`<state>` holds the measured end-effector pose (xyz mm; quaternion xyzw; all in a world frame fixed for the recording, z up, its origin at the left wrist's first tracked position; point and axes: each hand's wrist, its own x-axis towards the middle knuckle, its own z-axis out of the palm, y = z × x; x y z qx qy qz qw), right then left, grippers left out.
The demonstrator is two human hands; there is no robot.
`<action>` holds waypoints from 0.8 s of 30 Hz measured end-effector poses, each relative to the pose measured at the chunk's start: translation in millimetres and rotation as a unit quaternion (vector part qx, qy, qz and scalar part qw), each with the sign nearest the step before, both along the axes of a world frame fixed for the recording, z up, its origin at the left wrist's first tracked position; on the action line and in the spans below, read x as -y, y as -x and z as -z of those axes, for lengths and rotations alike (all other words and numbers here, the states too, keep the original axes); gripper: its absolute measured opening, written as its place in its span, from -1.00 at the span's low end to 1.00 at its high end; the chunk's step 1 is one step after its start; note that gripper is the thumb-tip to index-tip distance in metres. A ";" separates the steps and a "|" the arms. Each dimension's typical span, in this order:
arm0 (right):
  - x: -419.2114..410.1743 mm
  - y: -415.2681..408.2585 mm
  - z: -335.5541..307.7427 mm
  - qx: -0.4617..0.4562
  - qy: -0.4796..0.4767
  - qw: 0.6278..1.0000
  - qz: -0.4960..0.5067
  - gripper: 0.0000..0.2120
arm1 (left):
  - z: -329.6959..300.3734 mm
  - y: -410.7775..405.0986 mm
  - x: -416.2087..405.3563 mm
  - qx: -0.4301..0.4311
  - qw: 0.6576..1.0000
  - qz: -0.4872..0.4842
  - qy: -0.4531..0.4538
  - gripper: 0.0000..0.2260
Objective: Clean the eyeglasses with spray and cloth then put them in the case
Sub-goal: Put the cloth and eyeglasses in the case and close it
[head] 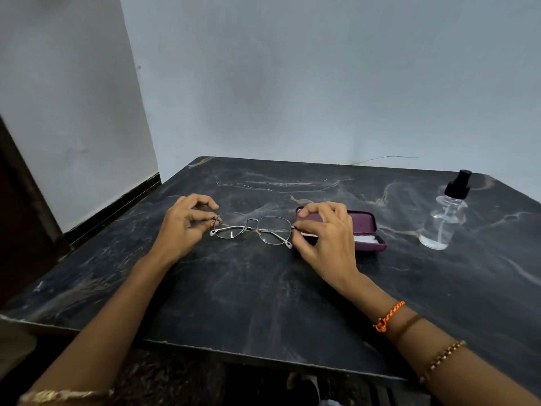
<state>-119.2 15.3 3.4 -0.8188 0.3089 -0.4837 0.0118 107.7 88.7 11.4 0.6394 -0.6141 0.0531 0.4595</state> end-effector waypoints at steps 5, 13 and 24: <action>13.9 27.3 -19.7 0.094 -0.081 0.992 -0.027 -0.95 | -13.5 28.5 17.1 -0.049 0.998 0.025 0.031 -0.91; 51.0 90.9 -36.5 0.120 -0.131 0.984 0.015 -0.94 | -25.8 87.2 67.1 -0.085 0.993 0.081 0.034 -0.93; 67.1 113.8 -7.9 0.127 -0.223 0.967 0.005 -0.98 | 2.2 102.4 90.1 -0.034 0.993 0.113 -0.011 -0.92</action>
